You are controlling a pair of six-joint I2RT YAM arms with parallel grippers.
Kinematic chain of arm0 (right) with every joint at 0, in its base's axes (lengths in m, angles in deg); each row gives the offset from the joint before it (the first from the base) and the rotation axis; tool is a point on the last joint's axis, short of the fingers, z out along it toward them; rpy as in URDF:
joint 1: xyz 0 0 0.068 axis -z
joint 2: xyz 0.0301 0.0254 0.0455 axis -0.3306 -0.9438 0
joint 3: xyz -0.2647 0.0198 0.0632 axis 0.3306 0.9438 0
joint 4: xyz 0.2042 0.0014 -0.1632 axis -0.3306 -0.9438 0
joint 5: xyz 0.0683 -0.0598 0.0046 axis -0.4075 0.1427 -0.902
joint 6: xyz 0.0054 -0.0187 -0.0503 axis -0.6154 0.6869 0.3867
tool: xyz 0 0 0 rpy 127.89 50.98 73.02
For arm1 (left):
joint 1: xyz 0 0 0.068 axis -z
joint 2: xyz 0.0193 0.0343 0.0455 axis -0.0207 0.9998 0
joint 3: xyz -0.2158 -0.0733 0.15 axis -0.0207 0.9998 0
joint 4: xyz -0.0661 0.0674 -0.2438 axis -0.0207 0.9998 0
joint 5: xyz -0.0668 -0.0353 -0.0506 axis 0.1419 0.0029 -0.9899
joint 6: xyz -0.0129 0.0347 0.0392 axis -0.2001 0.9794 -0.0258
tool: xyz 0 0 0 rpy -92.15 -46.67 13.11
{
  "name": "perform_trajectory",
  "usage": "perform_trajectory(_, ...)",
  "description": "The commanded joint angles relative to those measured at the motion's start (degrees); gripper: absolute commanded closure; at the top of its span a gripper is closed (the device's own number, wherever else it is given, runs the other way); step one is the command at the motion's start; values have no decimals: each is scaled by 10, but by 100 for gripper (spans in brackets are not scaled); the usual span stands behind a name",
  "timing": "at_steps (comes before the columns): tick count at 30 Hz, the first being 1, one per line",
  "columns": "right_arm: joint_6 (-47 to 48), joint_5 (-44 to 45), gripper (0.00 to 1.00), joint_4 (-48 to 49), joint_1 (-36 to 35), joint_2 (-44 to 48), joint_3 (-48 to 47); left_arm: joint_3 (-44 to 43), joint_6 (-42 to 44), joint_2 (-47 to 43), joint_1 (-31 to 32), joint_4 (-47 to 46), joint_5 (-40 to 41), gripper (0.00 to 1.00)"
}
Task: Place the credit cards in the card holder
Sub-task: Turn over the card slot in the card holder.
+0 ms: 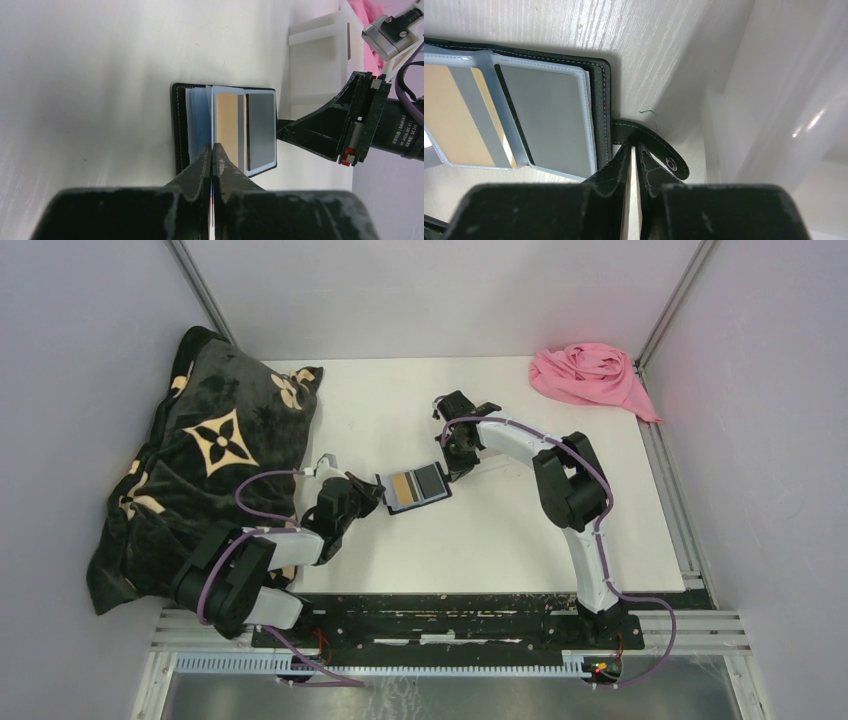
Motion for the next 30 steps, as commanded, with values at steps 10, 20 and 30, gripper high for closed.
perform_trajectory(10, 8, -5, 89, 6, 1, -2, -9, -32, -10, 4, 14, -30, 15, 97)
perform_trajectory(20, 3, -8, 89, 5, -1, -1, -12, -45, -6, -1, 29, -21, 18, 97)
perform_trajectory(30, 4, -7, 90, 2, -10, 4, -9, -86, -4, 38, 55, -33, 14, 97)
